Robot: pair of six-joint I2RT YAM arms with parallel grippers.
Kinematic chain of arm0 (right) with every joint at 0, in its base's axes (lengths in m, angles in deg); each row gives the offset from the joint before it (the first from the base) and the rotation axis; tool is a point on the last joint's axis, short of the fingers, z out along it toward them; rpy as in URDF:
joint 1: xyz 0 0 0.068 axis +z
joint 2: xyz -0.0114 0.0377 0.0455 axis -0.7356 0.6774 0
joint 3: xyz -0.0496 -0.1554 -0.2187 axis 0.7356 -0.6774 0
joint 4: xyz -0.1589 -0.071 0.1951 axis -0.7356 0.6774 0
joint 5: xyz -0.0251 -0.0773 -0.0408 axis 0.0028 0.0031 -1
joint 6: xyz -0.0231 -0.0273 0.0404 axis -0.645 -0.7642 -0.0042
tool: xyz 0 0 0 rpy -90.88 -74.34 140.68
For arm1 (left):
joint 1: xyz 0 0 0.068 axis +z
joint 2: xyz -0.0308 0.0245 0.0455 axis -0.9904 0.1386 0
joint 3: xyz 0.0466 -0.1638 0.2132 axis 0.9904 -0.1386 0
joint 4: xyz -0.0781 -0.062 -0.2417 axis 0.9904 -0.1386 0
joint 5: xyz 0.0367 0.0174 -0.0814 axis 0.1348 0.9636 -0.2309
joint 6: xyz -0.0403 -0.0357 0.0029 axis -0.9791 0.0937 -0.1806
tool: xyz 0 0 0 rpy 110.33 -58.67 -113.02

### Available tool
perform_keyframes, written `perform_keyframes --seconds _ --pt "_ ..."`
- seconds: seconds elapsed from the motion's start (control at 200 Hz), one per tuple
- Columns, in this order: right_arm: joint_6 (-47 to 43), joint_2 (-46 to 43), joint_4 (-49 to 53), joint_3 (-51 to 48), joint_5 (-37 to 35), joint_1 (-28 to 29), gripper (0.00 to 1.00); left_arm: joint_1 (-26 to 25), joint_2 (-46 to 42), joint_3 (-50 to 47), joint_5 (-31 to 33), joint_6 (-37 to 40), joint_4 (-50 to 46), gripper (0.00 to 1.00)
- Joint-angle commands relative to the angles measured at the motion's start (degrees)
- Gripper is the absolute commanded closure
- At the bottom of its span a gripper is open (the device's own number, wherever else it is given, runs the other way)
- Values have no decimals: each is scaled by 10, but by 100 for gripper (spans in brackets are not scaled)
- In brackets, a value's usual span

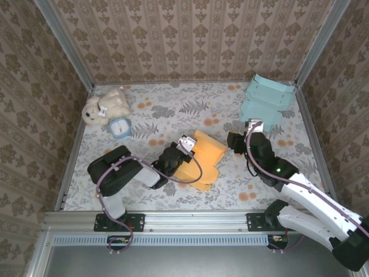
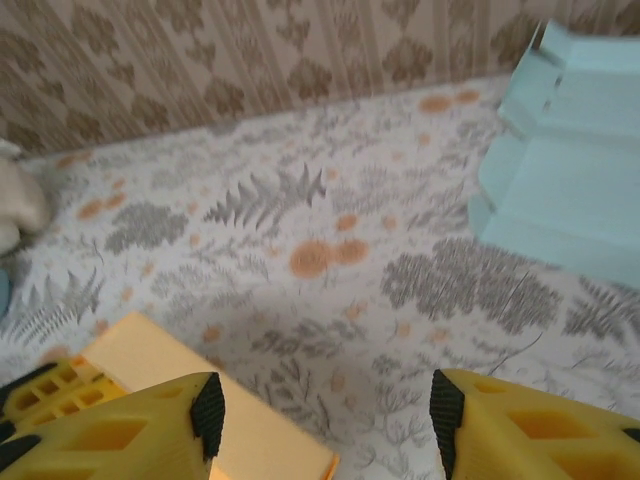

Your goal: Fold the paper box

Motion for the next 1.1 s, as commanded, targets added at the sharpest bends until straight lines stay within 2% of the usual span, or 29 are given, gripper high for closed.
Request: perform_keyframes --seconds 0.0,0.07,0.15,0.37,0.44,0.565,0.745,1.095 --pt "-54 -34 60 6 -27 -14 39 11 -85 55 -101 29 -221 100" --pt "-60 -60 41 -20 -29 -20 38 15 -114 121 -143 50 -395 100" --pt "-60 -95 4 -65 -28 -26 37 27 -124 174 -189 71 -524 100" --pt "-47 -180 3 -101 -40 -43 35 37 -102 331 -195 157 -834 100" --pt "-42 -202 2 -108 -35 -45 35 28 -96 376 -171 188 -907 100" --pt "-39 -224 6 -113 -38 -46 35 14 -93 426 -128 239 -982 100" --pt "-35 -226 4 -114 -34 -47 35 13 -51 484 -102 276 -1071 100" --pt "-36 -209 -2 -121 -40 -51 35 14 77 525 -89 317 -1061 100"
